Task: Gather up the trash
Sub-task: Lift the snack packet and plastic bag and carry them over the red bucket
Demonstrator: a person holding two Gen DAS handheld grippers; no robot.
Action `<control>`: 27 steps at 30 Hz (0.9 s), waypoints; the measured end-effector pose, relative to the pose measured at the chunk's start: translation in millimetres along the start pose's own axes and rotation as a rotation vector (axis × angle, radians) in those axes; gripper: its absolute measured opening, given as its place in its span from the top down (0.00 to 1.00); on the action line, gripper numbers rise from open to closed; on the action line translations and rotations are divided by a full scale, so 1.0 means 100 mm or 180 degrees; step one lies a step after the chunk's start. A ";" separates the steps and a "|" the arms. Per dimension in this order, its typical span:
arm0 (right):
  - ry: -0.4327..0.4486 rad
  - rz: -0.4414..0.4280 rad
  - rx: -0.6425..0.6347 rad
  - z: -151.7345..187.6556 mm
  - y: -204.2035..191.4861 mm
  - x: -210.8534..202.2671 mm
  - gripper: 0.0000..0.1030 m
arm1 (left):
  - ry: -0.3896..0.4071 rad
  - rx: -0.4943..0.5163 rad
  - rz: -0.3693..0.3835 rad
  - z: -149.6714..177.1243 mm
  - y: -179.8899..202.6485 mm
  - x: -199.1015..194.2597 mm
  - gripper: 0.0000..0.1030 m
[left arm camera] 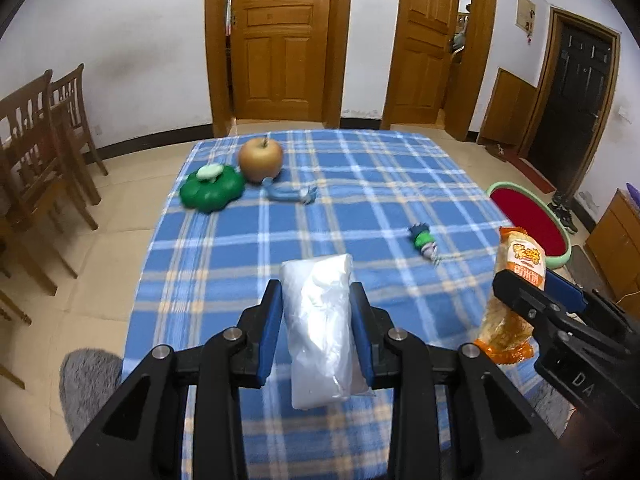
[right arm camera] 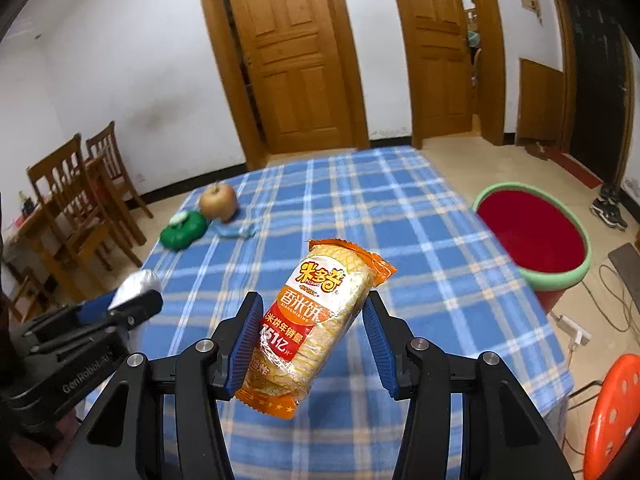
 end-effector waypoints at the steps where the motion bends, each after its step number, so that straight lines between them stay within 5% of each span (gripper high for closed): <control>1: -0.0016 -0.0024 -0.0007 0.03 -0.02 0.00 0.49 | -0.0012 0.0006 0.0000 0.03 0.00 -0.01 0.67; 7: -0.0005 -0.0044 -0.0183 0.07 -0.17 0.00 0.49 | -0.0007 0.0006 0.0032 0.05 0.08 0.01 0.67; 17: 0.0185 0.0267 -0.0075 -0.05 0.18 -0.22 0.49 | 0.0115 0.0217 0.0279 -0.05 0.47 0.04 0.67; 27: 0.0241 0.0680 0.0116 -0.03 0.71 -0.55 0.49 | 0.0086 0.0527 0.0882 -0.17 1.22 0.10 0.67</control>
Point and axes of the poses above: each gripper's, at about its wrist camera, not at the fingertips, and x roughly the way its jaws point, y to its right, z to its underside, the point moved 8 cm from there along x, roughly the way its jaws point, and after that the axes turned 6 degrees about x, right-handed, at the moved point
